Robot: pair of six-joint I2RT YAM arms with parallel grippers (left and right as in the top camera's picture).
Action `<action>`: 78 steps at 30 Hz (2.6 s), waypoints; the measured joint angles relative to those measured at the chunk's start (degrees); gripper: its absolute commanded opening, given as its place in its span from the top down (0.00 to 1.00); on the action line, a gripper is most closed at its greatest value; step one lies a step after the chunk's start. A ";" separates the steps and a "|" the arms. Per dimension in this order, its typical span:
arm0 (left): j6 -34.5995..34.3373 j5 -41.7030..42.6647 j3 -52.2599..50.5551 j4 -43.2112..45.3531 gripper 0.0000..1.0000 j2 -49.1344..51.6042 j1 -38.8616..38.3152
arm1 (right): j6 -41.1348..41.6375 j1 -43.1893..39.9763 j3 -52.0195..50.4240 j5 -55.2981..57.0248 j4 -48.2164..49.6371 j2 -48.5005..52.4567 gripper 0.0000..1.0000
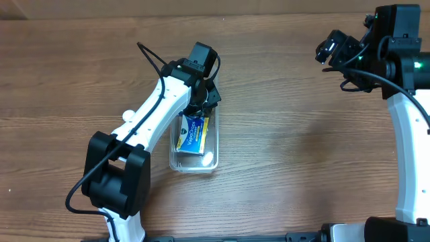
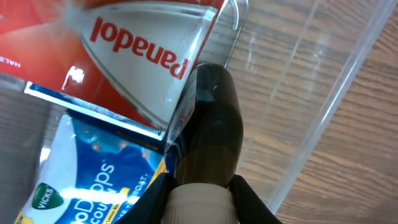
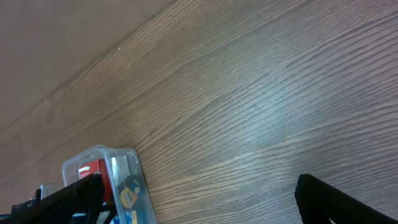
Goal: Pack container
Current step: 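Carry the syrup bottle right and drop it into the container, then grasp the orange effervescent tube with the left gripper, then lower the orange tube into the container and release it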
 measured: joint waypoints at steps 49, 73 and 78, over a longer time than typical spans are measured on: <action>38.56 -3.56 -6.21 -15.67 0.64 -8.46 25.99 | 0.00 0.00 -0.02 0.02 0.00 0.00 0.00; 29.27 -3.74 18.01 -25.00 0.74 -0.09 -9.11 | -0.02 0.00 -0.02 0.00 0.00 0.00 0.00; 29.05 -5.44 18.01 -21.84 0.72 2.19 -9.11 | -0.02 0.00 -0.02 0.02 0.02 -0.02 0.00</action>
